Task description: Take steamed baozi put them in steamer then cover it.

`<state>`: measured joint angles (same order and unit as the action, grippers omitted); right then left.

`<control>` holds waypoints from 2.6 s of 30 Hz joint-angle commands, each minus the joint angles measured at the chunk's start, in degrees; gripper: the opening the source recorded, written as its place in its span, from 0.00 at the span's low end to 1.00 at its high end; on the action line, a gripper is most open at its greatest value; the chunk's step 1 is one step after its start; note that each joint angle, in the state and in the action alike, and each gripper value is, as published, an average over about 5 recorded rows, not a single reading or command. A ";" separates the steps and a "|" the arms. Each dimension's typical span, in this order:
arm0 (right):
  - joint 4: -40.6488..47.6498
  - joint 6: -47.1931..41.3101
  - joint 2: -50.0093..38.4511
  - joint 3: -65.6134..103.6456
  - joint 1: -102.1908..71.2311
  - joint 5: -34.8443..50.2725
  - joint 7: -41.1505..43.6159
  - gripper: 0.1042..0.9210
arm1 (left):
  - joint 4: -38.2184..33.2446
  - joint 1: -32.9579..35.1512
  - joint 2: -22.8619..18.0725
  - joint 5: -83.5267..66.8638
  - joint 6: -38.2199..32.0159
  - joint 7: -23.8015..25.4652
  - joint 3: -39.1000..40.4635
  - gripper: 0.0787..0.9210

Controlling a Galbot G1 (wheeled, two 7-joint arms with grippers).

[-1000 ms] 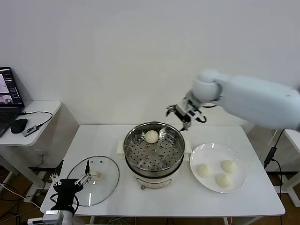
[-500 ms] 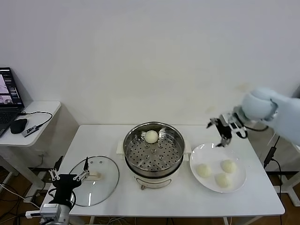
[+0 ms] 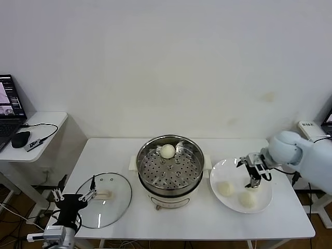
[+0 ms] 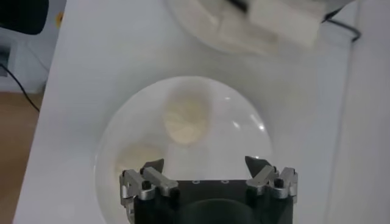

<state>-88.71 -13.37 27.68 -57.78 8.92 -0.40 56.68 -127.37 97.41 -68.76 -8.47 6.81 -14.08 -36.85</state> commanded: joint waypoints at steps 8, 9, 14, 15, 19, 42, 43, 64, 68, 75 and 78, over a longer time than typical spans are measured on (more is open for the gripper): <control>8.96 -0.21 11.17 5.58 -9.99 -3.79 -1.09 0.88 | 0.05 0.52 -0.27 0.08 0.05 0.02 -0.78 0.88; 9.35 -0.20 11.69 5.56 -10.09 -3.88 -1.11 0.88 | 0.10 0.51 -0.28 0.10 0.05 0.01 -0.78 0.88; 11.15 -0.17 13.67 5.37 -10.35 -4.23 -1.20 0.88 | 0.29 0.43 -0.21 0.09 0.06 0.01 -0.92 0.88; 11.45 -0.19 14.00 5.33 -10.39 -4.27 -1.19 0.88 | 0.32 0.42 -0.19 0.08 0.06 0.02 -0.94 0.88; 12.34 -0.39 14.99 5.35 -10.85 -4.79 -1.08 0.88 | 0.57 0.34 -0.18 0.06 0.06 0.01 -0.94 0.88; 9.62 0.16 10.56 4.07 -5.67 -3.98 4.30 0.59 | 0.02 0.24 -0.46 0.25 0.11 -0.25 -0.40 0.88; 9.47 0.26 10.23 4.06 -5.29 -3.89 4.55 0.59 | -0.04 0.26 -0.48 0.26 0.11 -0.26 -0.40 0.88; 7.39 -0.52 7.00 5.48 -6.19 -2.89 4.81 0.70 | -1.13 0.92 -0.76 0.80 0.21 -0.24 -0.18 0.88; 8.37 0.05 8.49 5.56 -6.95 -3.28 4.73 0.83 | -1.09 1.04 -0.79 0.86 0.21 -0.22 -0.34 0.88; 10.15 0.06 11.13 5.50 -8.29 -4.06 4.75 0.88 | -0.78 0.98 -0.93 0.83 0.20 -0.21 -0.45 0.88; 11.27 0.02 12.31 5.73 -9.01 -4.74 4.55 0.88 | -0.52 0.89 -0.95 0.80 0.19 -0.20 -0.44 0.88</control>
<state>-78.93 -13.39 37.88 -52.26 0.95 -4.62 61.38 -128.00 98.31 -69.74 -7.65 7.01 -14.31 -37.29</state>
